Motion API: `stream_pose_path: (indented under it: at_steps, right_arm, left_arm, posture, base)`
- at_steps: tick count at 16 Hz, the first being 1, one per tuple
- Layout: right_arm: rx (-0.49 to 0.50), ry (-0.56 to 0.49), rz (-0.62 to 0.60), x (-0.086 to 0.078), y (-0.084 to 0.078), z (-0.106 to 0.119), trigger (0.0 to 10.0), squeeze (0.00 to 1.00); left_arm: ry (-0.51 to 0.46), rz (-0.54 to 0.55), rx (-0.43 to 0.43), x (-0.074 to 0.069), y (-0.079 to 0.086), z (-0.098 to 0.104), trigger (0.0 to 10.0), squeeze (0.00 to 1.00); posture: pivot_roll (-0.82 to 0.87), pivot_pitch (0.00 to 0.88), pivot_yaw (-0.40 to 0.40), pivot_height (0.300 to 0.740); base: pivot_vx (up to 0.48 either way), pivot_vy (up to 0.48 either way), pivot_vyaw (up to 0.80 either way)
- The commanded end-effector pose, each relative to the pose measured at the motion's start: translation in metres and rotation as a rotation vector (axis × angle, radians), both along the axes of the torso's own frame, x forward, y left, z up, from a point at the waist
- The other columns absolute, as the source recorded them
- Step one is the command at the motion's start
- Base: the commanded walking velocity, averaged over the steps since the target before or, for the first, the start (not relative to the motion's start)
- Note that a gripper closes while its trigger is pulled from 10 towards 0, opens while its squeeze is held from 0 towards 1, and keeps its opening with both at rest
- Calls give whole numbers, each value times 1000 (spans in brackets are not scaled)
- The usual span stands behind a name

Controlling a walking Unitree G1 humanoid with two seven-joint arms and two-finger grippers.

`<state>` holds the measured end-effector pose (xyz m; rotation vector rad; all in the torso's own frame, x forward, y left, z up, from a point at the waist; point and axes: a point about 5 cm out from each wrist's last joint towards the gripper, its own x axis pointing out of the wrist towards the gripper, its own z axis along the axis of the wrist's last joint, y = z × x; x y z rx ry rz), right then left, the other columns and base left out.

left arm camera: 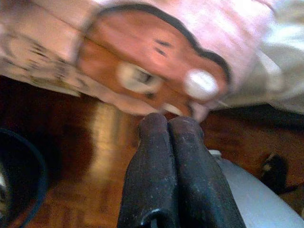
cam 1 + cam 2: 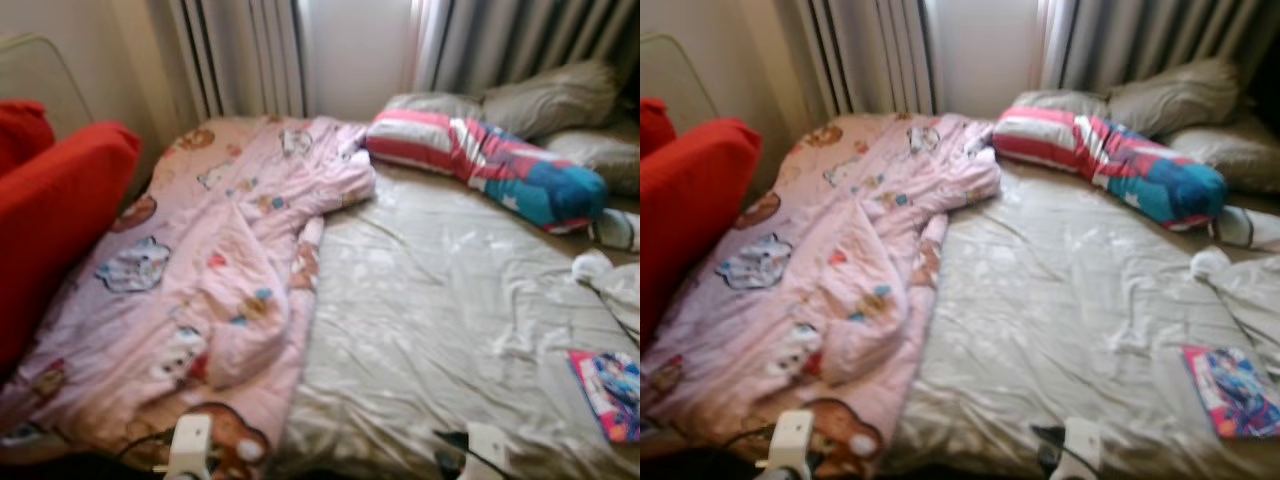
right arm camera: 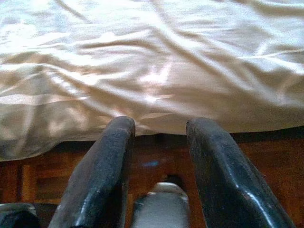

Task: Clean up the room

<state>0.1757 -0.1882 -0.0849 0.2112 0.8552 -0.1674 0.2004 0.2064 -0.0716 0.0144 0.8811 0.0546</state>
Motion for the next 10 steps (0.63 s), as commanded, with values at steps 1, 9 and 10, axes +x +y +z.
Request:
stream_pose_path:
  at_steps: [1, 9, 10]
  right_arm:
    - [-18, 15, -43, -7, -12, -1, 10000, 0]
    - [-7, 5, -48, -5, -9, -1, 10000, 0]
    - [-7, 2, -49, -4, -9, 0, 10000, 0]
  left_arm:
    - [9, -27, -6, -1, -7, -2, 10000, 0]
    - [21, -51, 13, -5, -2, -3, 10000, 0]
    - [24, -56, 16, -5, -2, -3, 10000, 0]
  posture:
    - [1, 39, 27, 740]
    - [2, 45, 33, 740]
    - [2, 45, 34, 740]
  base:
    - [0, 349, 0]
    - [0, 329, 0]
    - [0, 0, 0]
